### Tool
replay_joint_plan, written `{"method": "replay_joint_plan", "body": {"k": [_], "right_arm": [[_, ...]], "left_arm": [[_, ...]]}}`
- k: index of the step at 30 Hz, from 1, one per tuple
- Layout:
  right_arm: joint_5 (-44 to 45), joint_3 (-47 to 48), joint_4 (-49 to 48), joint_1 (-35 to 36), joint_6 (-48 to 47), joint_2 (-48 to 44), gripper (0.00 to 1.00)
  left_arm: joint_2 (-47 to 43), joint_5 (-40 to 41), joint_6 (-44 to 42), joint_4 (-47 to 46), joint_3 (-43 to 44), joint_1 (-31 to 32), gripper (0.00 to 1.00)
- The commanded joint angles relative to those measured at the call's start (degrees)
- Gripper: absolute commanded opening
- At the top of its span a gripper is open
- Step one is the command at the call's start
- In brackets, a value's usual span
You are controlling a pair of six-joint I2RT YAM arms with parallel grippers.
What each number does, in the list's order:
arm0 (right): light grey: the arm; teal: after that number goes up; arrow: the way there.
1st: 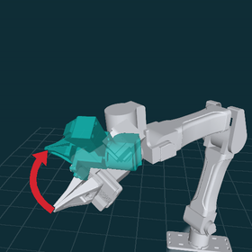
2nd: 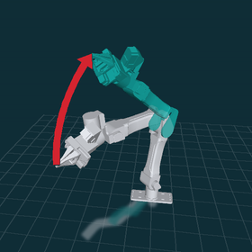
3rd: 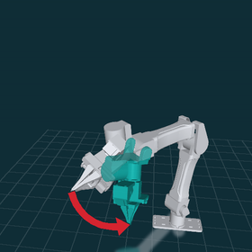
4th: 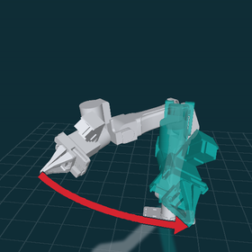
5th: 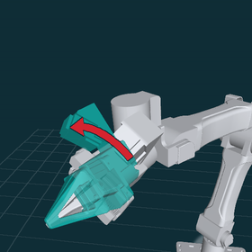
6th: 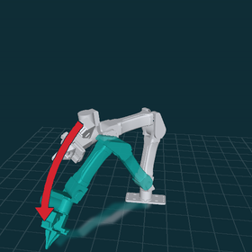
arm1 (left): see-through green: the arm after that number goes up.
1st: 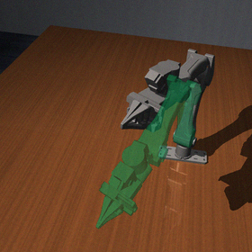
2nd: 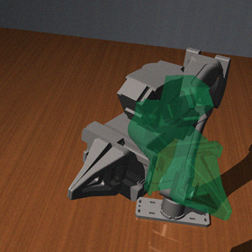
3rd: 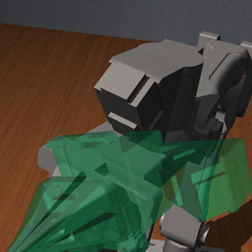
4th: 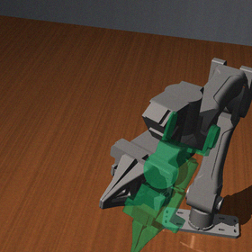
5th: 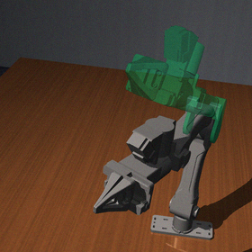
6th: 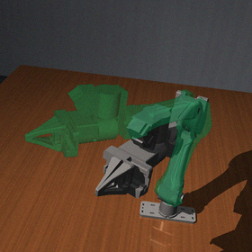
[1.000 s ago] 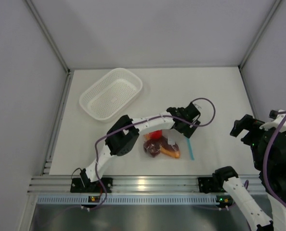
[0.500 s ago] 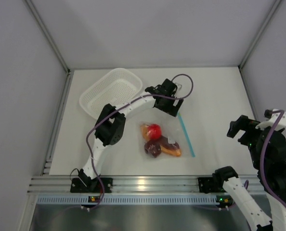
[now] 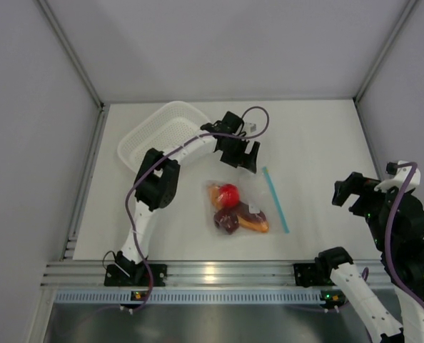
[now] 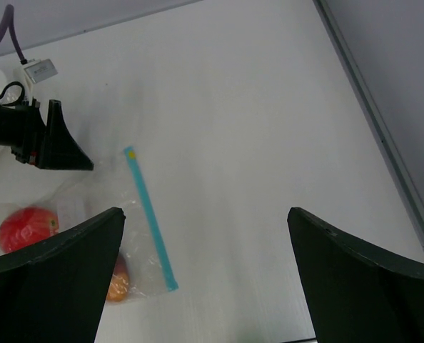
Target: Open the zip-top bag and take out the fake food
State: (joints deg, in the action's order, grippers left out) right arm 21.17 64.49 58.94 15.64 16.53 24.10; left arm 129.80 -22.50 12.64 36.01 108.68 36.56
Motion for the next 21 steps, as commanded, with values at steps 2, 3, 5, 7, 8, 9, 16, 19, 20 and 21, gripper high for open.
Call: {"method": "replay_joint_plan", "body": {"k": [2, 3, 5, 7, 8, 9, 16, 19, 20, 21], "right_arm": [[-2.0, -0.3, -3.9, 0.5, -0.6, -0.5, 0.99], [-2.3, -0.4, -4.2, 0.5, -0.5, -0.6, 0.99], [-3.0, -0.6, -4.5, 0.5, -0.5, -1.0, 0.99], [-3.2, -0.8, -4.8, 0.5, -0.4, -1.0, 0.99], [-3.4, -0.8, -4.8, 0.5, -0.4, -0.9, 0.99], [-3.4, -0.8, -4.9, 0.5, -0.4, -0.8, 0.99], [-3.6, -1.1, -5.2, 0.5, -0.3, -0.9, 0.99], [-3.6, -1.5, -5.4, 0.5, -0.2, -0.9, 0.99], [-3.7, -1.6, -5.5, 0.5, -0.2, -0.8, 0.99], [-3.8, -1.6, -5.5, 0.6, -0.2, -0.8, 0.99]], "left_arm": [[1.6, -3.8, 1.1, -1.2, -1.5, -0.3, 0.97], [2.3, -4.6, 1.2, -1.2, -1.5, -0.3, 0.96], [3.0, -6.0, 1.3, -1.2, -1.3, -0.3, 0.92], [3.8, -7.3, 1.6, -1.3, -1.1, -0.2, 0.84], [4.0, -7.7, 1.7, -1.2, -1.1, -0.2, 0.81], [4.1, -8.6, 1.8, -1.3, -1.1, -0.2, 0.77], [4.2, -9.0, 1.9, -1.2, -1.6, -0.2, 0.42], [4.1, -9.2, 1.9, -1.2, -2.1, -0.2, 0.33], [4.0, -9.2, 2.0, -1.2, -2.1, -0.1, 0.24], [3.9, -9.2, 2.2, -1.3, -2.0, -0.1, 0.17]]}}
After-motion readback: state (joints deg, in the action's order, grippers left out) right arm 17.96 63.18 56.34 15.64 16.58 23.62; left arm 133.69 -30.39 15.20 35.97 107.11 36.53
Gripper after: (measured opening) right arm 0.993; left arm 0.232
